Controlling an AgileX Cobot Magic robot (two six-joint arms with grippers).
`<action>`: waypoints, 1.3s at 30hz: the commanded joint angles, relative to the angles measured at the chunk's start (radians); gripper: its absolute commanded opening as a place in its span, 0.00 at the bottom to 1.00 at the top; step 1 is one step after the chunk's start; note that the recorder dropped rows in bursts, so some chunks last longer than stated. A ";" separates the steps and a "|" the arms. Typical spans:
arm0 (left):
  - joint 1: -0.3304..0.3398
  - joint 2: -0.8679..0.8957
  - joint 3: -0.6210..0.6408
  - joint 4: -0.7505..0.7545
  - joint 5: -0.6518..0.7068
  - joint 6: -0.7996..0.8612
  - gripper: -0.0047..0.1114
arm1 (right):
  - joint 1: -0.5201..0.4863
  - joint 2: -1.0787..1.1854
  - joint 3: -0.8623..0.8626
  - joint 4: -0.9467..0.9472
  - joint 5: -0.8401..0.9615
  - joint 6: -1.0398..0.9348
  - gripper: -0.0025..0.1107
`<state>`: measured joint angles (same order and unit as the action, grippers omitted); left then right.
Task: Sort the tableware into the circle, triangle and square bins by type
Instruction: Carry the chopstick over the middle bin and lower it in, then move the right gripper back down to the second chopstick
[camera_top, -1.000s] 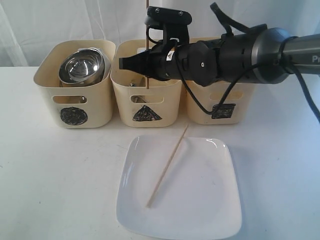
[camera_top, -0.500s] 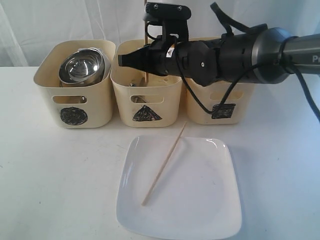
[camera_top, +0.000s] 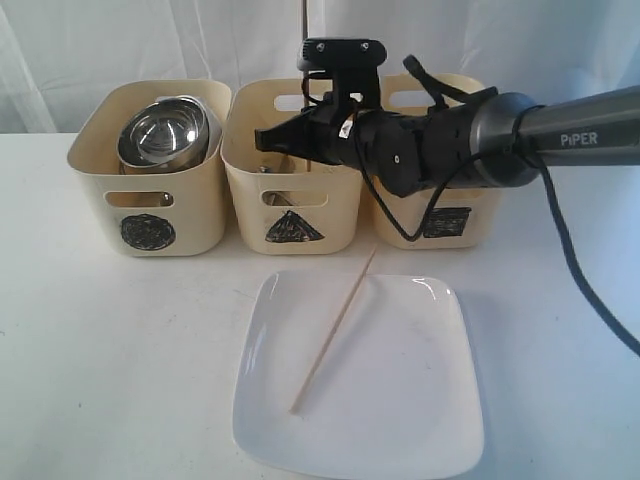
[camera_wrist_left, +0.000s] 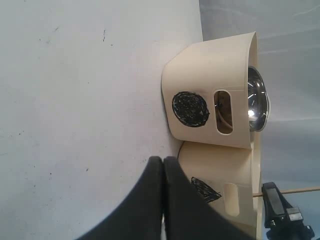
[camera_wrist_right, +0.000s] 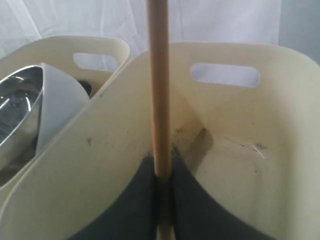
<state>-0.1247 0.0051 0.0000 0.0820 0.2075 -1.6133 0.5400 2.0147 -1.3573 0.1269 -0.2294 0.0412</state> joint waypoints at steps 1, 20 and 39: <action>0.002 -0.005 0.000 0.008 -0.004 0.003 0.04 | -0.023 0.002 -0.007 -0.014 0.004 -0.020 0.10; 0.002 -0.005 0.000 0.008 -0.004 0.003 0.04 | -0.029 -0.176 -0.051 -0.015 0.344 -0.041 0.38; 0.002 -0.005 0.000 0.008 -0.004 0.003 0.04 | 0.000 -0.363 0.075 0.167 1.078 -0.065 0.38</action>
<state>-0.1247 0.0051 0.0000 0.0820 0.2056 -1.6133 0.5308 1.6448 -1.3426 0.2568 0.8669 -0.0192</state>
